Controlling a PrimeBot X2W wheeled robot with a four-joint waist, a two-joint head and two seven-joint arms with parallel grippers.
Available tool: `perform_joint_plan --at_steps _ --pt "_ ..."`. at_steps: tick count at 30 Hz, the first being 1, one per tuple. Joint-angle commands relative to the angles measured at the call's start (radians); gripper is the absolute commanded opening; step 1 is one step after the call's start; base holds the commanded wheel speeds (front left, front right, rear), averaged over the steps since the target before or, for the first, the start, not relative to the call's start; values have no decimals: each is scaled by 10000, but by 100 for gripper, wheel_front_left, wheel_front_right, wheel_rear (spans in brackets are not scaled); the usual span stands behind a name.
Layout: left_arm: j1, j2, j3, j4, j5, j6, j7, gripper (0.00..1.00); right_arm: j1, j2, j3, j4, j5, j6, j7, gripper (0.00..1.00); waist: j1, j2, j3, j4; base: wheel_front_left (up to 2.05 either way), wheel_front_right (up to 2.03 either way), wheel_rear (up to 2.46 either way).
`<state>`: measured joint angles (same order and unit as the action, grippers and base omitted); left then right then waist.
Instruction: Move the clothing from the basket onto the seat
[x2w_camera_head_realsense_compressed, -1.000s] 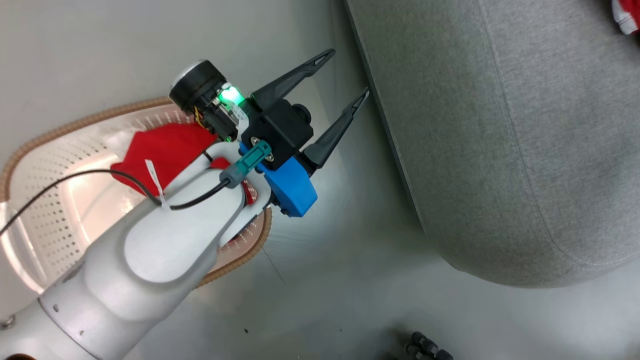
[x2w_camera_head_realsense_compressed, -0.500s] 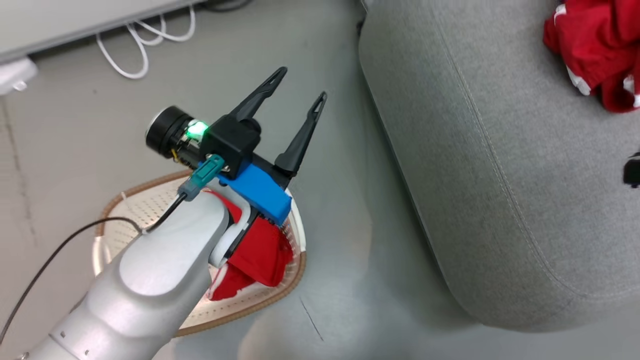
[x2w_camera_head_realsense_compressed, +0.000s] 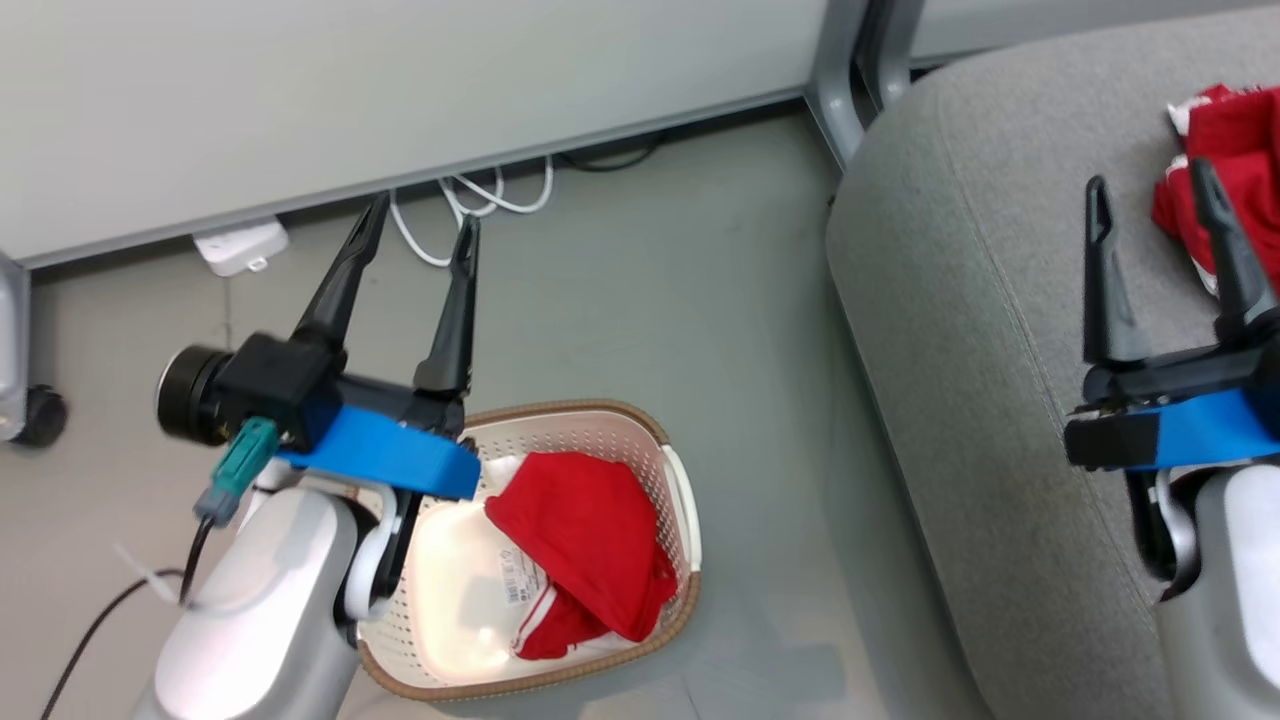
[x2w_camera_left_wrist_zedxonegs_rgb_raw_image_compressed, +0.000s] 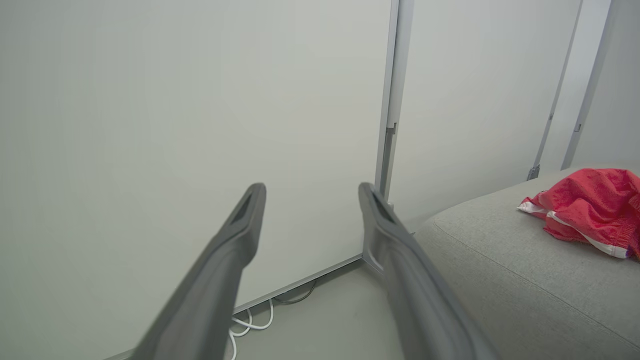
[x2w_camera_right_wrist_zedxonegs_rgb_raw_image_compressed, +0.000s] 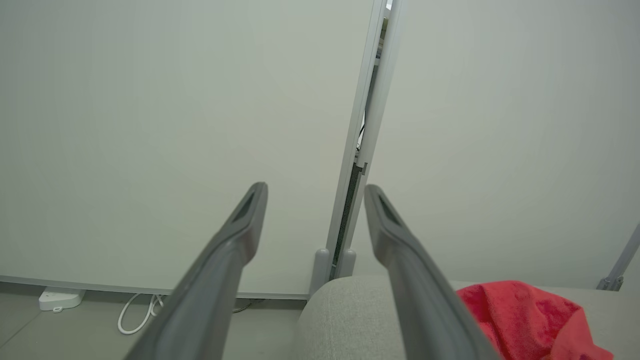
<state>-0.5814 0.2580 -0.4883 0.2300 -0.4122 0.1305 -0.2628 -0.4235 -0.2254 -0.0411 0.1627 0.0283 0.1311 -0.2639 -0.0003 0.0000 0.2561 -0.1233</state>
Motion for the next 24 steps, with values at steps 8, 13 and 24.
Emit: perform_joint_plan --at_steps 8,13,24 --pt "1732 -476 1748 -602 861 -472 -28 100 804 500 632 175 203 -7 -7 100 3 0 -959 754 0 0 0" --pt "2632 -905 2547 -721 1318 -815 -28 100 1319 809 764 216 303 -7 -7 100 3 0 -1352 1030 0 0 0" --pt "3864 -1625 3802 -702 2051 -1520 -29 100 2592 1264 734 283 451 -8 -7 100 3 0 -1991 1361 0 0 0"
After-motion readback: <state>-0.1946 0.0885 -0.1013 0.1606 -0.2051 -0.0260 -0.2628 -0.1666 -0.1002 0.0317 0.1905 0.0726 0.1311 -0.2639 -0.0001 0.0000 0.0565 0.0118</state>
